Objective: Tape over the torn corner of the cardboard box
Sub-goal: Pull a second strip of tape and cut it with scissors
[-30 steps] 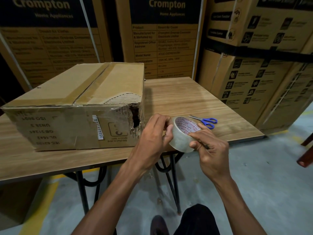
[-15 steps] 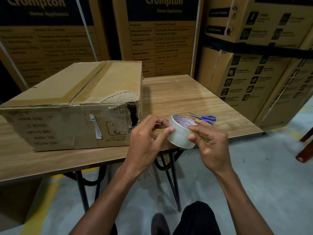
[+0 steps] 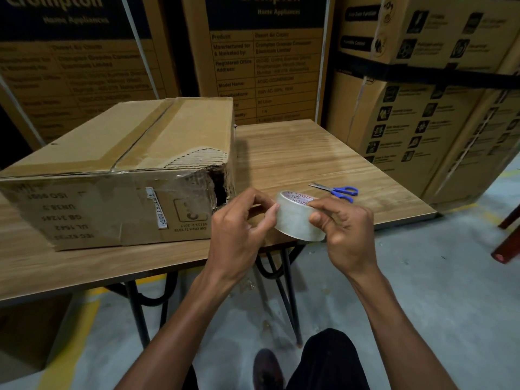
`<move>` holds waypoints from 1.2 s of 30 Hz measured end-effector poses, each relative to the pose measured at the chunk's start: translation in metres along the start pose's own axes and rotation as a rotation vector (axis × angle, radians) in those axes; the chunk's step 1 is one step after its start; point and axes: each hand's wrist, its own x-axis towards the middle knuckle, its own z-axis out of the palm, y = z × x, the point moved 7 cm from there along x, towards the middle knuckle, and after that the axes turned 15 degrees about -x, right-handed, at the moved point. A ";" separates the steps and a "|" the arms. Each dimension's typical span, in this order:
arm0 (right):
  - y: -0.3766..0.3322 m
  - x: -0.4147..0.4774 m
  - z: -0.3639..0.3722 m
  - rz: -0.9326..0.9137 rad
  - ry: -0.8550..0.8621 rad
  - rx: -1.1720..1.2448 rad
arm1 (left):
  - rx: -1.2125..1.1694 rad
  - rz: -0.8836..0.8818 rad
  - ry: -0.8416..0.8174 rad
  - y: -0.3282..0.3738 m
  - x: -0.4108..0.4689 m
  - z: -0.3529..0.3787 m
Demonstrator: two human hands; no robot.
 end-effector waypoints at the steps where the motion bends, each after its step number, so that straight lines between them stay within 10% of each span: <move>1: -0.001 0.002 0.000 0.006 -0.007 -0.004 | -0.002 -0.006 -0.005 0.000 0.000 0.000; 10: -0.008 0.012 0.005 0.062 -0.070 -0.039 | -0.019 -0.112 -0.018 -0.006 0.003 -0.006; 23: -0.013 0.026 0.007 0.105 -0.159 0.062 | -0.635 -0.549 0.030 -0.027 0.004 -0.007; 36: -0.019 0.026 0.005 0.034 -0.045 -0.010 | -0.237 -0.400 0.103 -0.009 -0.001 -0.007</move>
